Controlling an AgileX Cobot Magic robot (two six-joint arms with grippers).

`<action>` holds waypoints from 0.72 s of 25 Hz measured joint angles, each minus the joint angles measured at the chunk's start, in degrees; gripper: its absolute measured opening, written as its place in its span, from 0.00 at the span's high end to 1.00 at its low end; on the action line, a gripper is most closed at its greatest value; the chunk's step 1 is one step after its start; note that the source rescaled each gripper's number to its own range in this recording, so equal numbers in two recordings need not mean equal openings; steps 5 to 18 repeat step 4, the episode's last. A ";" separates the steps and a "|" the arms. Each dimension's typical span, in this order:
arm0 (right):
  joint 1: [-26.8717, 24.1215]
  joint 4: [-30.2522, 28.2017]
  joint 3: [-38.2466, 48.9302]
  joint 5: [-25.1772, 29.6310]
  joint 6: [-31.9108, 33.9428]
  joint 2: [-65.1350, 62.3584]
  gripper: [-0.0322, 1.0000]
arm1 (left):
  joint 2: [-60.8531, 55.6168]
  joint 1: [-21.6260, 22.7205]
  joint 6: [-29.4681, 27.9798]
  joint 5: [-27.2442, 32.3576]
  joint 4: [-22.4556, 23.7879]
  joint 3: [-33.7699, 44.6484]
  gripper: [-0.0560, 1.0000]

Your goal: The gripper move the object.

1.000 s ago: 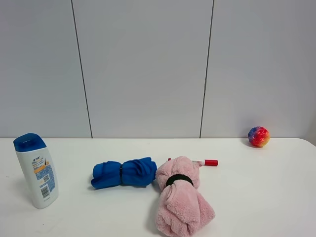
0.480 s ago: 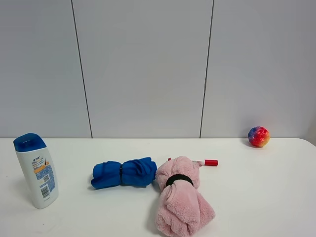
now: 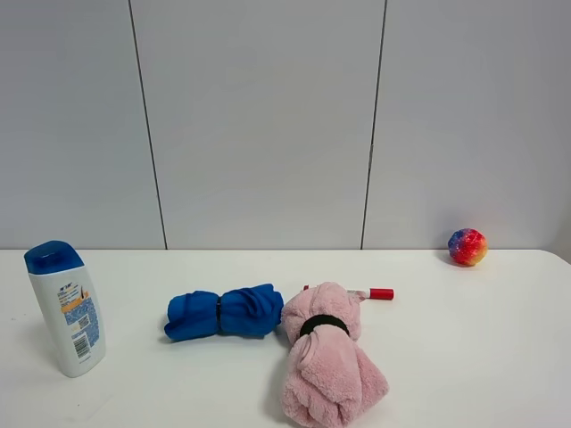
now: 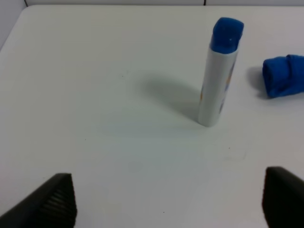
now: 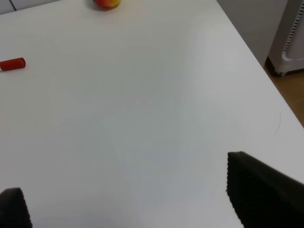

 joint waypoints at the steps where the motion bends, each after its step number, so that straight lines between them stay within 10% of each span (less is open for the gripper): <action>1: 0.00 0.00 0.00 0.00 0.00 0.00 0.26 | 0.00 0.00 0.00 0.00 0.00 0.00 0.00; 18: 0.00 0.00 0.00 0.00 0.00 0.00 0.26 | 0.00 0.00 0.00 0.00 0.00 0.00 0.00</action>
